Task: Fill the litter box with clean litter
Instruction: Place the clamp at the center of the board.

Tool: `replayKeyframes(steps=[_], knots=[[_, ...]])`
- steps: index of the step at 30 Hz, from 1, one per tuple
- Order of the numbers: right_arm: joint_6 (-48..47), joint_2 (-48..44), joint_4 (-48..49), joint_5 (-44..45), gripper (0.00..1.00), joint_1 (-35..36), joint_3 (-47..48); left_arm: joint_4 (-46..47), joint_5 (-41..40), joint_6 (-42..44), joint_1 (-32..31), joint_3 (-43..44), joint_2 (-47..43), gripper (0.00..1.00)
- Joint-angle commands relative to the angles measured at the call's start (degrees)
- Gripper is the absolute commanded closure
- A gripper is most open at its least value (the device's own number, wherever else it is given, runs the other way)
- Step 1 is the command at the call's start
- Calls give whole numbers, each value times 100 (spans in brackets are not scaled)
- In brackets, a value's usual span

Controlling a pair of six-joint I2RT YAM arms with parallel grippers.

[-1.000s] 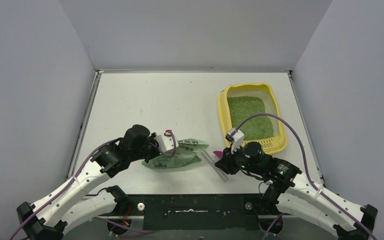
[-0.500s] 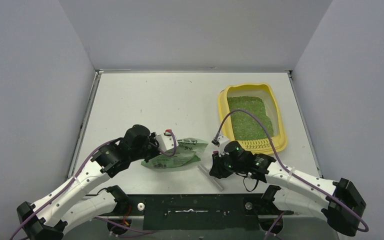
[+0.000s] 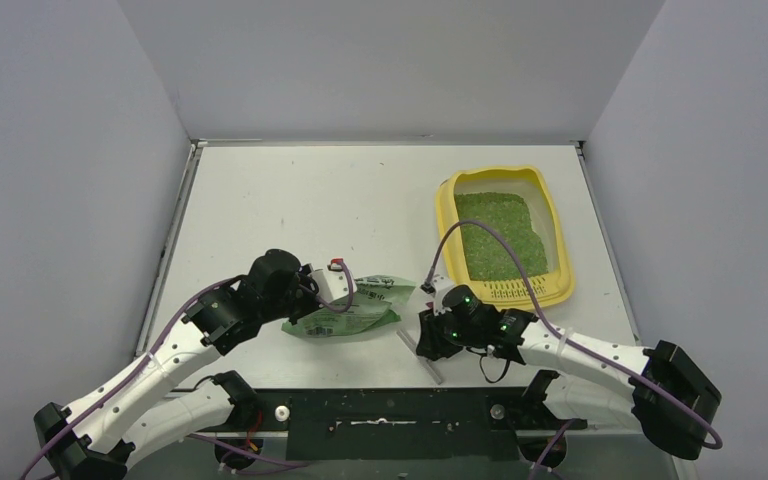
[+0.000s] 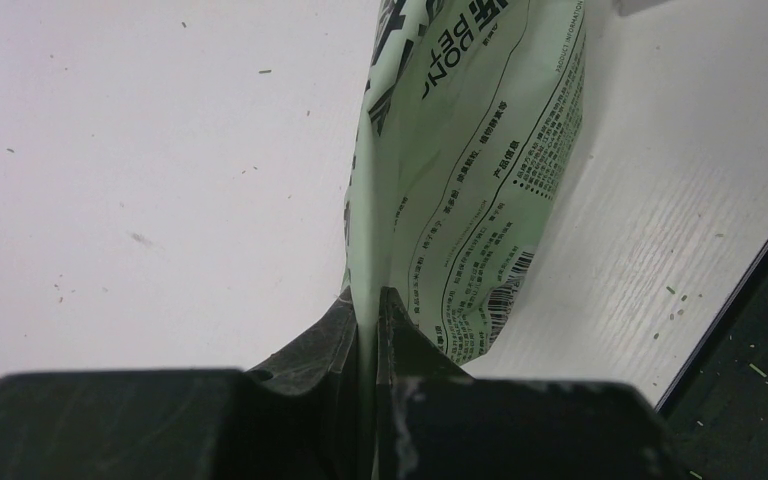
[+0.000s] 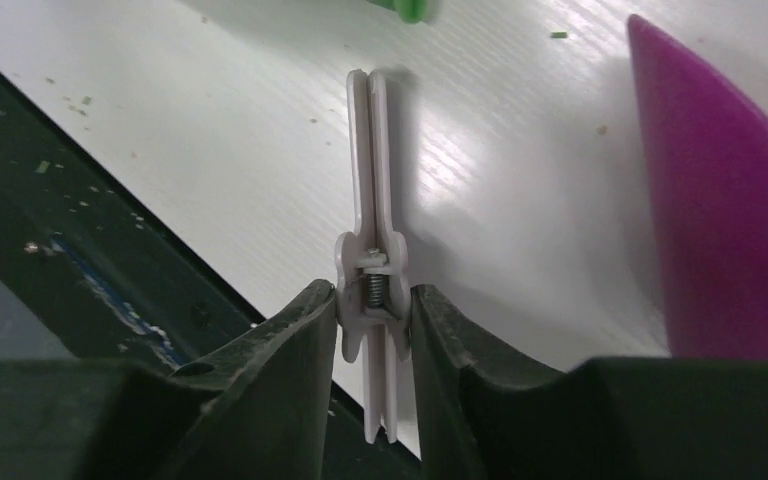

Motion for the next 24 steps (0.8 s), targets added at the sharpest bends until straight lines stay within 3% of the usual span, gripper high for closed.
replayKeyframes(steps=[1,8,15,20,24], knots=[[-36,-41,-240,507,62,-51,284,420,-181,15,-15,267,-51,100],[-498,-437,-1161,480,42,-45,1090,420,-163,10,-16,284,-50,100],[-1367,-869,-1277,795,36,-7,1790,423,-109,-25,-15,296,-62,100],[-3364,-878,-29,1179,26,226,1629,411,-67,-101,-10,343,-67,100],[-5036,-381,838,1329,23,436,1631,378,-67,-165,-13,389,-86,100]])
